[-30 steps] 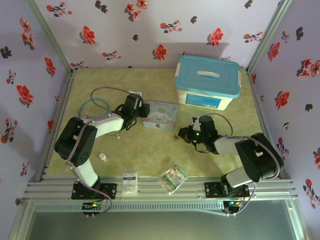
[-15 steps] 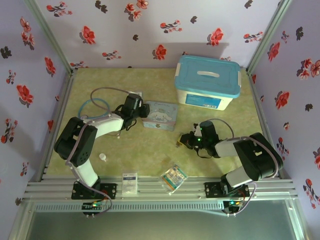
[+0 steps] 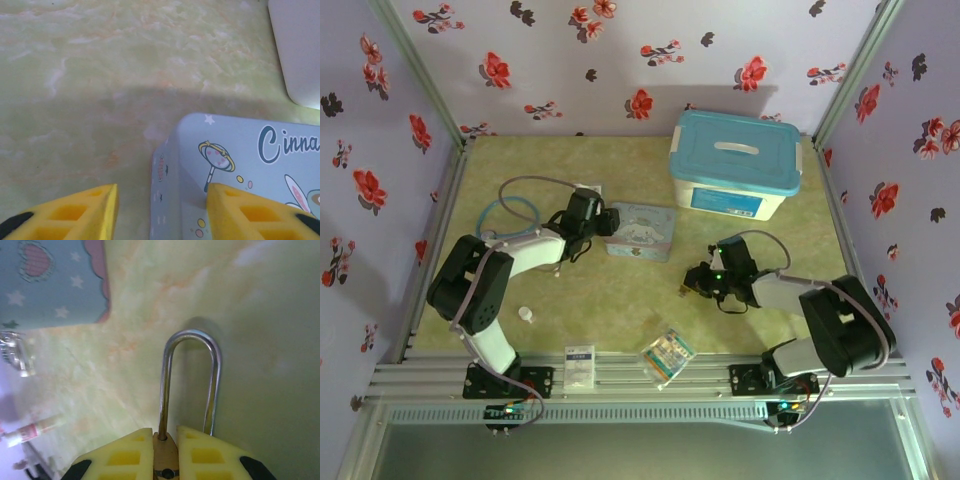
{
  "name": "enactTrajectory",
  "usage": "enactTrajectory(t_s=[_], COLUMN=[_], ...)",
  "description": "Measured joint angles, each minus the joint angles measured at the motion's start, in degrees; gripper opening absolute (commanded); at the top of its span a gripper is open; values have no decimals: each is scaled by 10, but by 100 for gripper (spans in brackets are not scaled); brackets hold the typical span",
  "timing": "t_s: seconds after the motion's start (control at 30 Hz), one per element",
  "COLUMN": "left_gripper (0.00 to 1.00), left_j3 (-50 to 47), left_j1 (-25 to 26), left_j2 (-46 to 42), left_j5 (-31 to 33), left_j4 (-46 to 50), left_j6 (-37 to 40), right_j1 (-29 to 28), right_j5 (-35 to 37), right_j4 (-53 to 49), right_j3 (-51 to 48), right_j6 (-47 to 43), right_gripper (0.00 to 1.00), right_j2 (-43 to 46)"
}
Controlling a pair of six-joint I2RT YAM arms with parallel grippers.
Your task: Unlock the padlock with the key
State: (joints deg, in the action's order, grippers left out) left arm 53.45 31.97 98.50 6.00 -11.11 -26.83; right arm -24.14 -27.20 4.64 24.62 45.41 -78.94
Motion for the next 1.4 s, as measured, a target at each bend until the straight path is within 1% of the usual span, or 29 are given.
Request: enactTrajectory(t_s=[0.03, 0.17, 0.3, 0.47, 0.5, 0.53, 0.57, 0.6, 0.63, 0.67, 0.7, 0.77, 0.87, 0.9, 0.97, 1.03, 1.13, 1.27, 1.33, 1.4], left_gripper=[54, 56, 63, 68, 70, 73, 79, 81, 85, 97, 100, 100, 100, 100, 100, 100, 100, 100, 100, 99], left_j3=[0, -4, -12, -14, -14, -14, -14, -14, -16, -21, -27, -53, -110, -130, -178, -216, -233, -247, -268, -285], left_j1=[0, -1, -1, -1, -2, -3, -5, -8, -13, -21, -31, -59, -111, -124, -150, -166, -177, -192, -208, -226], left_j2=[0, -9, -31, -91, -109, -126, -147, -164, -187, -212, -236, -285, -328, -334, -338, -338, -329, -310, -284, -244], left_j5=[0, 0, -2, -5, -6, -7, -7, -6, -5, 1, 7, 23, 57, 70, 100, 123, 156, 177, 178, 170], left_j4=[0, 9, 38, 73, 79, 86, 96, 103, 110, 115, 117, 117, 104, 100, 87, 75, 63, -14, -81, -136], left_j6=[0, 0, -4, -4, -4, -2, 1, 4, 10, 16, 22, 37, 69, 79, 105, 129, 170, 214, 235, 246], right_j1=[0, 2, 2, 2, 2, 2, 2, 2, 2, 2, 2, 7, 40, 55, 90, 120, 153, 184, 196, 203], right_j5=[16, 60, 88, 121, 129, 142, 158, 175, 203, 233, 266, 339, 422, 440, 473, 493, 509, 508, 502, 483], right_j4=[-40, -155, -217, -259, -267, -276, -285, -294, -304, -309, -311, -309, -278, -259, -207, -145, -64, 49, 129, 203], right_j3=[9, 57, 94, 112, 117, 124, 132, 141, 153, 164, 175, 191, 191, 183, 148, 93, 10, -58, -83, -96], right_j6=[-14, -65, -99, -118, -122, -126, -130, -137, -144, -153, -167, -192, -236, -249, -279, -315, -356, -381, -384, -384], right_gripper=[27, 27, 28, 40, 45, 53, 70, 95, 99, 99, 99, 99, 99, 99, 99, 99, 99, 99, 99, 99], right_j2=[12, 28, 17, 18, 21, 26, 35, 44, 61, 78, 98, 140, 181, 188, 204, 221, 243, 245, 222, 178])
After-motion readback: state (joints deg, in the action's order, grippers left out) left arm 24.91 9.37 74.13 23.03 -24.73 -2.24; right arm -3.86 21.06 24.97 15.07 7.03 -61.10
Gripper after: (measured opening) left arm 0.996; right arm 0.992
